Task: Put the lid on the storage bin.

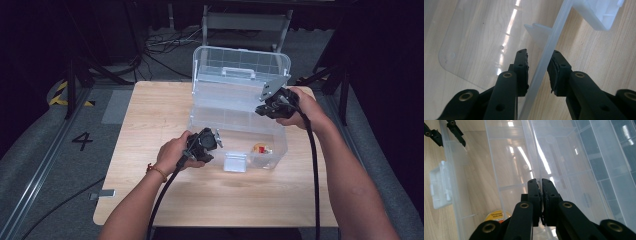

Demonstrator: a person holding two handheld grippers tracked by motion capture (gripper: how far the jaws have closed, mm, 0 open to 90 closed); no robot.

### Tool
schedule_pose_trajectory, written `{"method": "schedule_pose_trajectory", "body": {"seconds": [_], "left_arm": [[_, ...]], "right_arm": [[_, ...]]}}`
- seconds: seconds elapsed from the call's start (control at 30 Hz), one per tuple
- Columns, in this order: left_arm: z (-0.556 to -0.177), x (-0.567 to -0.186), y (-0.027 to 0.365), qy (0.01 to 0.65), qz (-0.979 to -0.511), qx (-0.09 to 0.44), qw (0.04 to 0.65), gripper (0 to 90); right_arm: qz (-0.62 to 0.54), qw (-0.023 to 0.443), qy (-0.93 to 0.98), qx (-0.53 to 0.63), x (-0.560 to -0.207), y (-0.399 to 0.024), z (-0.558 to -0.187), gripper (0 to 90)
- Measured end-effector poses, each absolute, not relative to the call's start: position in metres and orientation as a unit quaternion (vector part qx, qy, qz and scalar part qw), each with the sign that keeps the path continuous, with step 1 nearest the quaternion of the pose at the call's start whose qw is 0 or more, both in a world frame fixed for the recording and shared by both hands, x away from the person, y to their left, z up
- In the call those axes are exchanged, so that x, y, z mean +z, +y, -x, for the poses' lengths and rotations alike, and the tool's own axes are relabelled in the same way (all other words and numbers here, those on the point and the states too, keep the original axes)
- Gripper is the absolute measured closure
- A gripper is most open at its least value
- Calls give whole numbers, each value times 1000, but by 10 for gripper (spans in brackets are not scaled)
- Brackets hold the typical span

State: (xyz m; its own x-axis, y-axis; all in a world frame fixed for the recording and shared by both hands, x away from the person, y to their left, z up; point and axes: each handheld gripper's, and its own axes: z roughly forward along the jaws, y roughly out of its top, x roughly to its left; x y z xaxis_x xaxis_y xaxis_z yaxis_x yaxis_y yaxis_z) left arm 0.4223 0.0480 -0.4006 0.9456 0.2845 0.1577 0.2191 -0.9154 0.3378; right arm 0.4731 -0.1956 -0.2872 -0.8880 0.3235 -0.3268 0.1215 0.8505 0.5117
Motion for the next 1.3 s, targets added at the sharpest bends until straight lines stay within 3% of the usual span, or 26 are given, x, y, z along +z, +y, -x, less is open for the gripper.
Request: {"method": "schedule_pose_trajectory", "body": {"seconds": [0.53,1.3], "left_arm": [[-412,-391,39,102,-974,141,144,727],[-409,-384,43,91,-975,127,159,747]], "right_arm": [[-110,202,941,249,-289,-197,-467,867],[-103,192,946,242,-289,-197,-458,866]]}}
